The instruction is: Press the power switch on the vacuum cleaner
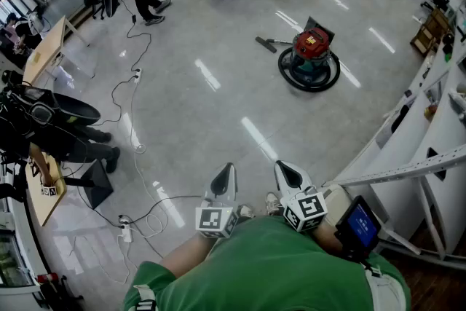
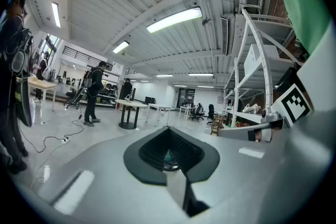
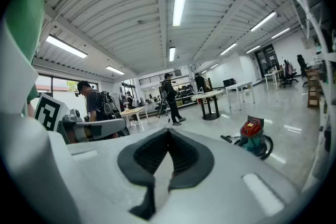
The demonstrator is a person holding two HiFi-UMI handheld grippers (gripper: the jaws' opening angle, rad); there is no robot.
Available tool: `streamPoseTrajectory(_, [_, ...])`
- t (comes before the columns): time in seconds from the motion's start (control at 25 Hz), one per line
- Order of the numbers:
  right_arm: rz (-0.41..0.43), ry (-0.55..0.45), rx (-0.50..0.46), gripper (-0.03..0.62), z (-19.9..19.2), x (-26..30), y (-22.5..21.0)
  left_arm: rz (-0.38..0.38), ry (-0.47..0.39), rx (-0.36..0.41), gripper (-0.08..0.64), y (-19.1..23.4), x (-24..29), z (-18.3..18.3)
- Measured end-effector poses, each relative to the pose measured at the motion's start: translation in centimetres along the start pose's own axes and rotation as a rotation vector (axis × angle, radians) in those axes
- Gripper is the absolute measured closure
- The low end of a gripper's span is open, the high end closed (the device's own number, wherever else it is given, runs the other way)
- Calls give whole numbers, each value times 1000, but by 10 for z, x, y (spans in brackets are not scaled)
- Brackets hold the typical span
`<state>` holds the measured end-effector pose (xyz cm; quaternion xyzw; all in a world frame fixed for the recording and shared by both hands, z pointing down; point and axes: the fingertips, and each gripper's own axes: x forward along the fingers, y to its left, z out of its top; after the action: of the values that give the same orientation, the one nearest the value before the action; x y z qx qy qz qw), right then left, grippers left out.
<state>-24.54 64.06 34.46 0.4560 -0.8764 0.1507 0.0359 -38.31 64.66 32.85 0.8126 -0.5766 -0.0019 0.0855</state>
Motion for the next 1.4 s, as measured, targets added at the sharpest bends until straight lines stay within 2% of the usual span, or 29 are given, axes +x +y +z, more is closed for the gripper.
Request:
streamPoseTrajectory(0.84, [-4, 2, 5, 591, -3, 8, 2, 8, 15, -27, 552, 10, 3, -7])
streamPoseTrajectory(1.4, [-20, 1, -37, 591, 5, 28, 34, -3, 7, -58, 552, 42, -7, 2])
